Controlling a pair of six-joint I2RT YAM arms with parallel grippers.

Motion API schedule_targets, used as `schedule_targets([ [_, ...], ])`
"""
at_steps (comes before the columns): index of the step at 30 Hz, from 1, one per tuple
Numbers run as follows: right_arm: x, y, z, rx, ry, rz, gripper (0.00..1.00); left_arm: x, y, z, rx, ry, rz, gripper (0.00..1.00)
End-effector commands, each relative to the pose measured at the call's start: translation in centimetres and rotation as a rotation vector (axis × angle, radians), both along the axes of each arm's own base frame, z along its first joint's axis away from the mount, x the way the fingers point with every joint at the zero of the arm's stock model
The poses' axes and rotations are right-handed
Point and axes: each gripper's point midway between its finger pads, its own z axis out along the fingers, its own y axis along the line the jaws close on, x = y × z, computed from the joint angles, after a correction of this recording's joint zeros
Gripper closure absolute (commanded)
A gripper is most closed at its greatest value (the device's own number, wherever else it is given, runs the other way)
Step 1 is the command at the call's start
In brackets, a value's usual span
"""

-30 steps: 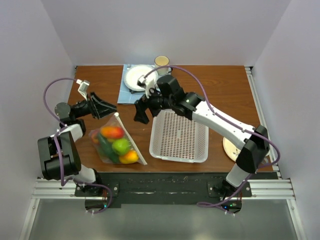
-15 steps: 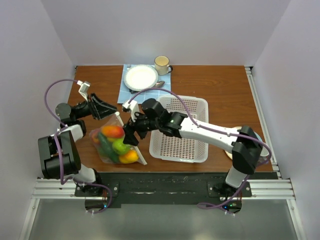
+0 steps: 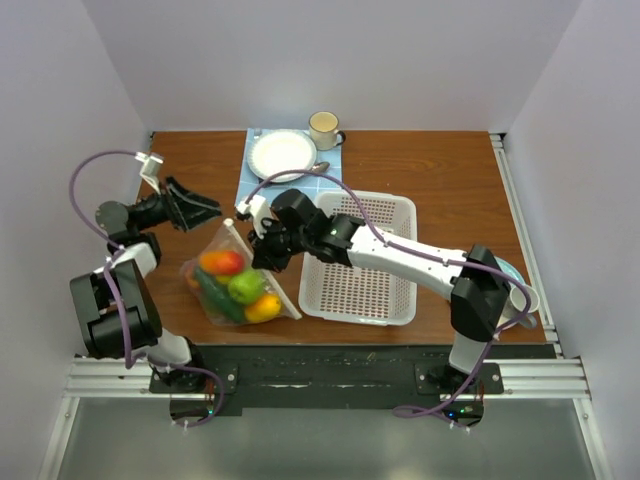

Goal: Open the zip-top bag and remove the fake food

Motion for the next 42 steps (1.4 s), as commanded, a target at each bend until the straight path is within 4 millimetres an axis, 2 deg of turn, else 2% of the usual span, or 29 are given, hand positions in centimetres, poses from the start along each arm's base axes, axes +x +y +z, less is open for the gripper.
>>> schedule_targets([
  [1,3.3,-1.6,4.7,-0.094,-0.255,0.049,1.0,-0.6,3.3,1.6,0.37,-0.431,-0.046,0.21],
  [3,3.5,-2.1,5.0,-0.131,-0.277,0.073,1.0,-0.5,3.5,1.2,0.355,-0.397,-0.045,0.15],
  [4,3.7,-2.1,4.8,-0.142,-0.284,0.075,1.0,-0.6,3.3,0.9,0.344,-0.38,-0.046,0.0],
  [9,5.2,-2.5,5.6,-0.14,-0.315,0.063,1.0,-1.7,2.4,0.5,0.325,-0.348,-0.06,0.0],
  [11,5.4,-2.4,5.8,-0.129,-0.305,0.076,1.0,-3.0,1.2,1.0,0.34,-0.391,-0.08,0.01],
  [14,5.2,-2.0,5.8,-0.117,-0.296,0.1,1.0,-4.8,-0.7,0.3,0.383,-0.535,-0.13,0.02],
  [15,5.1,-1.9,5.6,-0.12,-0.289,0.103,1.0,-5.2,-1.2,-0.9,0.409,-0.621,-0.145,0.02],
  [16,5.1,-1.9,5.5,-0.122,-0.288,0.107,1.0,-5.5,-1.4,-1.2,0.432,-0.684,-0.149,0.0],
  [19,5.0,-1.8,5.4,-0.121,-0.281,0.123,1.0,-5.2,-1.0,-2.0,0.5,-0.859,-0.142,0.0],
  [24,3.3,-1.6,5.9,-0.114,-0.258,0.234,1.0,-3.6,-0.2,-0.5,0.583,-1.045,-0.136,0.0],
  [29,2.4,-2.1,7.8,-0.111,-0.293,0.318,1.0,-2.6,-0.2,1.4,0.584,-1.091,-0.121,0.0],
  [34,3.0,-2.5,8.7,-0.11,-0.362,0.365,1.0,-3.7,-1.7,0.7,0.552,-1.05,-0.183,0.0],
  [38,3.5,-2.5,8.6,-0.102,-0.36,0.375,1.0,-5.2,-2.9,0.0,0.52,-1.009,-0.211,0.0],
  [42,4.5,-2.6,8.1,-0.101,-0.357,0.37,1.0,-6.5,-3.8,0.8,0.512,-1.022,-0.233,0.0],
])
